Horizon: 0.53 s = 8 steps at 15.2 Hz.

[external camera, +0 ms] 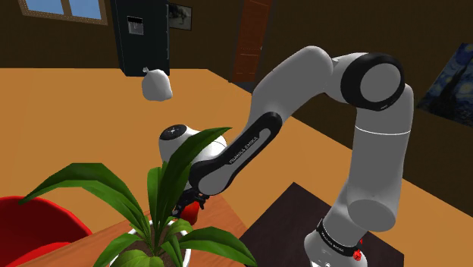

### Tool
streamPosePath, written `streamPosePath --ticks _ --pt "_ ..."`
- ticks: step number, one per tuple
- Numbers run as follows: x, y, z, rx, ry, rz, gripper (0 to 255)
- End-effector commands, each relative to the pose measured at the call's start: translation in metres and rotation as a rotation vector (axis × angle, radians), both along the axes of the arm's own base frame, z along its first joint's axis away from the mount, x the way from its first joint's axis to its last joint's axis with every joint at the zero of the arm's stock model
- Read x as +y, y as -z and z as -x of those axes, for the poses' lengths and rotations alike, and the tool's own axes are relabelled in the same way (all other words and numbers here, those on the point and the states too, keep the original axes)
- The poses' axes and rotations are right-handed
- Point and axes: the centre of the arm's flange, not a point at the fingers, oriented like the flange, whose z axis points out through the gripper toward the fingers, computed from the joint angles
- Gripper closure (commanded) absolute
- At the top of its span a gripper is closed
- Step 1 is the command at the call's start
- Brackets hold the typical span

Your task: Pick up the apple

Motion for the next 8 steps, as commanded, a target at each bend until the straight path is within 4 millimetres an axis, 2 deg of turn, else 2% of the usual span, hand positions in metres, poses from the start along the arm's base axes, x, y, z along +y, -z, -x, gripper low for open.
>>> streamPosePath --ticks 1,8 --pt "0.0 0.001 0.0 0.001 0.0 -0.001 255" --pt "0.0 -0.036 0.0 0.001 0.0 -0.001 255"
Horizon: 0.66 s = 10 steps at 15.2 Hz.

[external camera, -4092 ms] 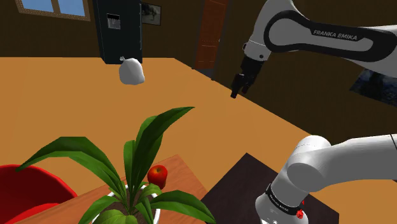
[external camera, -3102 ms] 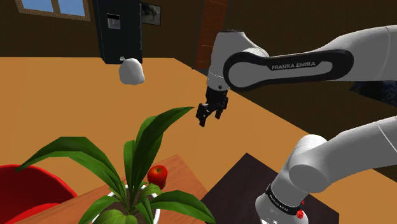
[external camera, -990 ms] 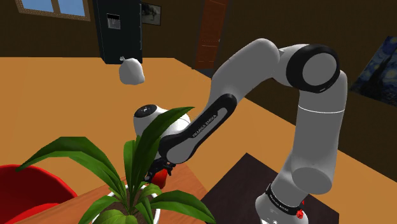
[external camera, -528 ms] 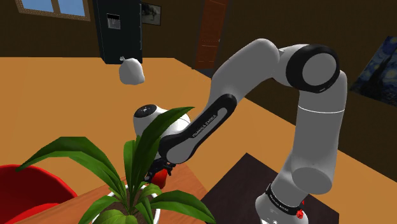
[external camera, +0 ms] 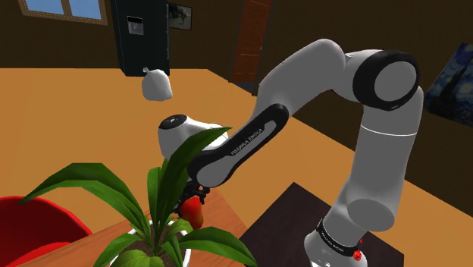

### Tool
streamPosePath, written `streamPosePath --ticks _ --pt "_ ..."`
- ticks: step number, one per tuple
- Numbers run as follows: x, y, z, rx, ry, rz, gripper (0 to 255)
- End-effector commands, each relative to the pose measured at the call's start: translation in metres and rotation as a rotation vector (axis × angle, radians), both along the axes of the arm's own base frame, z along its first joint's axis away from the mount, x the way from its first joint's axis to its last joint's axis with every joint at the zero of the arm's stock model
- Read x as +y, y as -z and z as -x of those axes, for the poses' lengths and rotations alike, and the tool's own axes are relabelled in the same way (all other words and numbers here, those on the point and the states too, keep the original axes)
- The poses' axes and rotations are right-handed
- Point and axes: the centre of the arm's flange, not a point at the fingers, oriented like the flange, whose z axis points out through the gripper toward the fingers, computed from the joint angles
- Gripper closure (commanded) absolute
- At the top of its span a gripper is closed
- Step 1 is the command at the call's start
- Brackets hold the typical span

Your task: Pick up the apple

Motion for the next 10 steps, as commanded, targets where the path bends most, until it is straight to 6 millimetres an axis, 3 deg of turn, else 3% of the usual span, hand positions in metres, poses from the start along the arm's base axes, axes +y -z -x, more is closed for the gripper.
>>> streamPosePath --ticks 1,8,10 --pt "-0.001 -0.011 0.0 0.0 0.0 0.0 255" --pt "-0.001 -0.048 0.0 0.0 0.0 0.0 255" --pt "-0.001 -0.049 0.0 0.0 0.0 0.0 255"
